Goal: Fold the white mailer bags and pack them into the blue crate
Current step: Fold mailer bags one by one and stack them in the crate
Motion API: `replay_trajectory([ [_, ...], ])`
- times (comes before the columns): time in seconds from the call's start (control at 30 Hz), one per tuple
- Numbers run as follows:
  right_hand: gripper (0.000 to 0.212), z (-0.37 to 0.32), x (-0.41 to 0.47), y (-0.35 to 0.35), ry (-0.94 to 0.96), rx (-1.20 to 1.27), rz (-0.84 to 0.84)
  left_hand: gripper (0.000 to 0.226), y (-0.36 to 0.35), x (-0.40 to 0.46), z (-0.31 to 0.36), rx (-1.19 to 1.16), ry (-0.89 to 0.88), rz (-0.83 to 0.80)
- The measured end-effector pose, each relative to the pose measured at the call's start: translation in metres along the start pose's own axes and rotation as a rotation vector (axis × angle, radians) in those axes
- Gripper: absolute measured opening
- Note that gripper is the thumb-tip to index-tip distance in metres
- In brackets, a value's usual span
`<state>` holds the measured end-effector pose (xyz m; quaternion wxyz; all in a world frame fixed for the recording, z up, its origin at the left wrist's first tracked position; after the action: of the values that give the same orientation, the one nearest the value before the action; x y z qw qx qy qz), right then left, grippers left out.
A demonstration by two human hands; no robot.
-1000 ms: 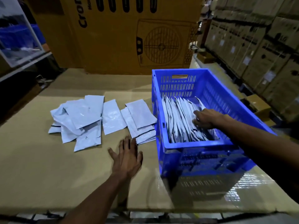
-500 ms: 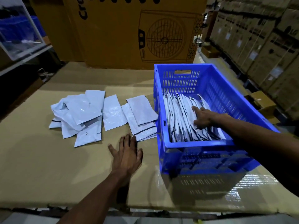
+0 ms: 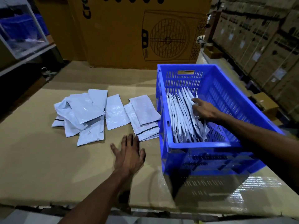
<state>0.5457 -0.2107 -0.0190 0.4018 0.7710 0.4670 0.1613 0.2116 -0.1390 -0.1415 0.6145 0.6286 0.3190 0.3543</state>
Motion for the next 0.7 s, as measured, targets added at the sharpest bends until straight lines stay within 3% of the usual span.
replay_trajectory([
  [0.13, 0.089, 0.006, 0.004, -0.014, -0.029, -0.091, -0.078, 0.069, 0.0, 0.0, 0.0, -0.002, -0.002, 0.013],
  [0.33, 0.082, 0.034, 0.003, 0.007, -0.162, -0.128, -0.02, 0.071, 0.001, 0.0, -0.001, -0.007, 0.004, 0.007],
  [0.5, 0.057, 0.006, 0.008, -0.007, 0.013, -0.174, -0.028, 0.069, 0.001, 0.0, -0.001, 0.001, 0.006, 0.0],
  [0.63, 0.055, 0.007, 0.006, -0.006, 0.027, -0.242, -0.053, 0.067, -0.001, 0.001, -0.001, -0.006, 0.011, 0.009],
  [0.7, 0.071, 0.014, 0.003, -0.008, -0.031, -0.3, -0.078, 0.066, -0.001, 0.001, -0.001, -0.008, 0.012, 0.023],
])
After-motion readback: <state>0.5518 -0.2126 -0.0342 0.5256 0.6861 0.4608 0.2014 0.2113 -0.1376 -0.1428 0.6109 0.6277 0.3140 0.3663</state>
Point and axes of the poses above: each hand's wrist, its own x-axis towards the middle knuckle, its own y-axis out of the back of the hand, z = x × y, the point moved 8 cm from there along x, towards the middle knuckle, and after that the axes turned 9 degrees about x, right-handed, at the moved point
